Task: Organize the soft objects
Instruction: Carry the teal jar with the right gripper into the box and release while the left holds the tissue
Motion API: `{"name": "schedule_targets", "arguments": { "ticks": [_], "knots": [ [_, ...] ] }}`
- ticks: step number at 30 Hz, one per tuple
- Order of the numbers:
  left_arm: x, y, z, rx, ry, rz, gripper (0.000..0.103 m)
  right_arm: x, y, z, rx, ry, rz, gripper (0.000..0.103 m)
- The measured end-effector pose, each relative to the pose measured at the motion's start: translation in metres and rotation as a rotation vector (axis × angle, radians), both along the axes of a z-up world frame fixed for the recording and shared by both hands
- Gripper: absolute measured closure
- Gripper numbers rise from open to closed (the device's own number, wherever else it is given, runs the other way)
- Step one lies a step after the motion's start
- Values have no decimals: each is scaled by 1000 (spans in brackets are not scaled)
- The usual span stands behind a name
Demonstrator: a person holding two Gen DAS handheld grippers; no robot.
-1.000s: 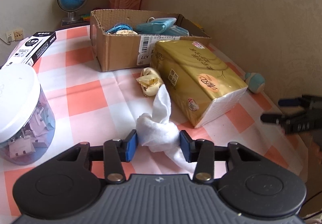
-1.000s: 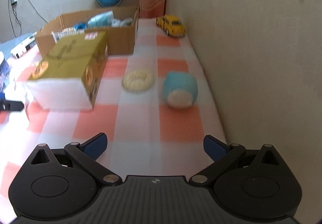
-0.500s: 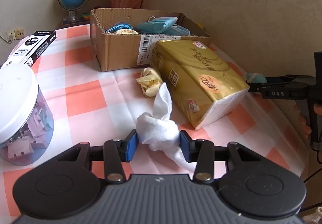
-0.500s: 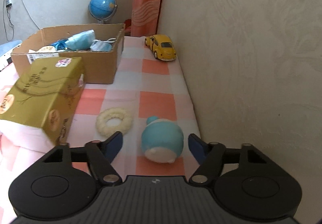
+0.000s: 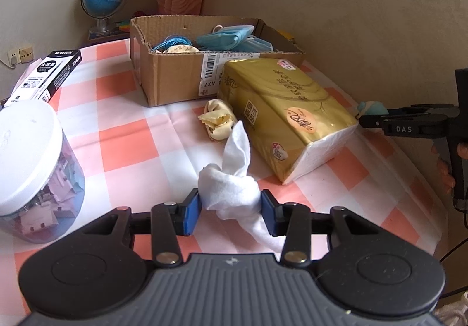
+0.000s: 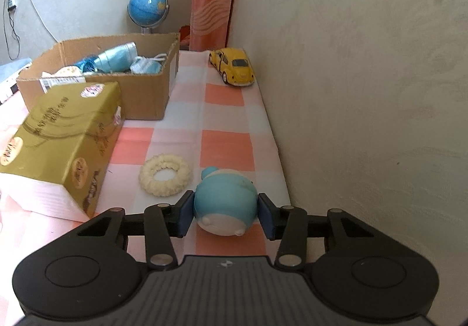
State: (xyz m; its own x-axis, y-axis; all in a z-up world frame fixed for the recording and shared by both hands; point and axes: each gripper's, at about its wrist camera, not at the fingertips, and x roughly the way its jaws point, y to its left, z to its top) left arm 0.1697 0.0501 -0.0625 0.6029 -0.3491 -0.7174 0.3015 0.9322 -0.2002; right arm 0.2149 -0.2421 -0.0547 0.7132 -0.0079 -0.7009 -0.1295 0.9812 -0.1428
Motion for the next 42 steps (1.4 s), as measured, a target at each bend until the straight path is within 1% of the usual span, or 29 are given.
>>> {"name": "schedule_targets", "arguments": {
  "ticks": [9,14,21,26,29,34,42],
  "knots": [
    [-12,7,20,1,-13,-29,61,-16,13,36,-5,-49,58,52],
    [-21,13,31,8,-35,-31,61,-10,27,58,5,-74,120,52],
    [-28,20,35,11,-47,-15,61,21,58,82,-16,-103,221,52],
    [-29,25,38,13,-54,-5,61,49,74,93,3,-99,273,52],
    [-29,26,39,20,-59,1,61,68,93,97,16,-93,321,52],
    [-29,27,40,23,-62,7,61,87,130,99,25,-87,409,52],
    [-31,30,38,22,-57,37,61,121,183,100,33,-64,503,52]
  ]
}}
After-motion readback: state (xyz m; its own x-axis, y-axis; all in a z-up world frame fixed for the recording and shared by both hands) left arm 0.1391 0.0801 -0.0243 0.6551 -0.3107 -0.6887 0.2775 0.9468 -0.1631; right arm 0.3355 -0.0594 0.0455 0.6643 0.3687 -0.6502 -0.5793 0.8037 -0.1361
